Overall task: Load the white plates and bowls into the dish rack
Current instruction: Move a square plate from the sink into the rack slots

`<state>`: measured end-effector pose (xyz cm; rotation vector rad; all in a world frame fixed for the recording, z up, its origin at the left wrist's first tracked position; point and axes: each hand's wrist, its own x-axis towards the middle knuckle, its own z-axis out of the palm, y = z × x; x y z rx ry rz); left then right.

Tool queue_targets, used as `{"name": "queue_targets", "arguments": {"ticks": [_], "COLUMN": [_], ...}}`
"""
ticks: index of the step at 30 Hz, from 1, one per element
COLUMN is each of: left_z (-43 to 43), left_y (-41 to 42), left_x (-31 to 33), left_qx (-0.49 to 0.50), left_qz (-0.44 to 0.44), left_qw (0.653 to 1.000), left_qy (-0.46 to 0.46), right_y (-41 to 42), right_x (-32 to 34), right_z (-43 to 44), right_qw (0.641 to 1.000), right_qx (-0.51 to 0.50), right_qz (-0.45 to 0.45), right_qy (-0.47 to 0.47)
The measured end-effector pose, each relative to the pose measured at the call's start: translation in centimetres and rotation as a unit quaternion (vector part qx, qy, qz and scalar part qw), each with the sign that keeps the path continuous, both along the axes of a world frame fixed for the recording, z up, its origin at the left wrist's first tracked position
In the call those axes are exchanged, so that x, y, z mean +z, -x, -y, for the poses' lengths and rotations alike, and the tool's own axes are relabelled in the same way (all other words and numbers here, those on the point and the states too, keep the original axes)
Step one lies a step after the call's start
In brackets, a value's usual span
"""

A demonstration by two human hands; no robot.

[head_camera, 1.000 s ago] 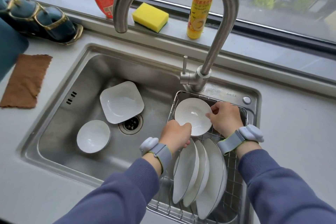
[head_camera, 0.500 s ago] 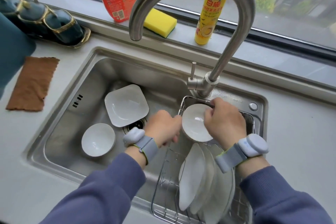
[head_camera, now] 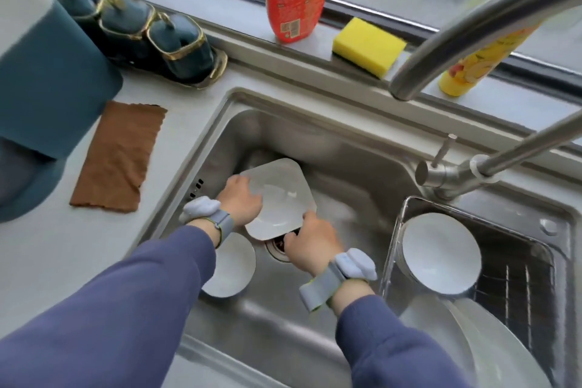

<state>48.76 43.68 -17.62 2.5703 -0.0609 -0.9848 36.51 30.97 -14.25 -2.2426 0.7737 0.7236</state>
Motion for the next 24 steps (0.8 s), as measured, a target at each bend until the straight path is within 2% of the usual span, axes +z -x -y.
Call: {"name": "queue_targets", "arguments": {"ticks": [3,5,11,18,21,24], "left_z": [-0.4,-0.3,0.2,1.3,1.5,1.4], "left_y": [-1.6,-2.8,-4.4,-4.8,-4.4,-4.0], "left_x": [-2.1,-3.3,-5.7,-6.1,-4.6,-2.9], "left_qx": [-0.035,-0.048,-0.047,-0.011,0.007,0.017], "left_qz": [-0.015,-0.018,-0.026,-0.020,0.008,0.013], "left_qw": [0.999,0.999,0.998,0.999,0.999,0.999], "left_qy": [0.001,-0.006,-0.035,-0.045,-0.042,-0.033], "right_y": [-1.6,-2.4,-3.7,-4.0,-2.9,-1.5], "right_x": [-4.4,-6.7,-10.0,-10.5,-9.3,-7.4], "right_z": [-0.8,-1.1,-1.4,-0.2,-0.5,-1.0], "right_qw": [0.991,0.982,0.971,0.943,0.934,0.904], "right_qx": [-0.134,-0.187,-0.235,-0.318,-0.331,-0.373], "right_qz": [-0.010,0.003,0.038,0.027,0.076,0.151], "right_qy": [-0.023,0.000,0.013,-0.092,-0.112,-0.147]}}
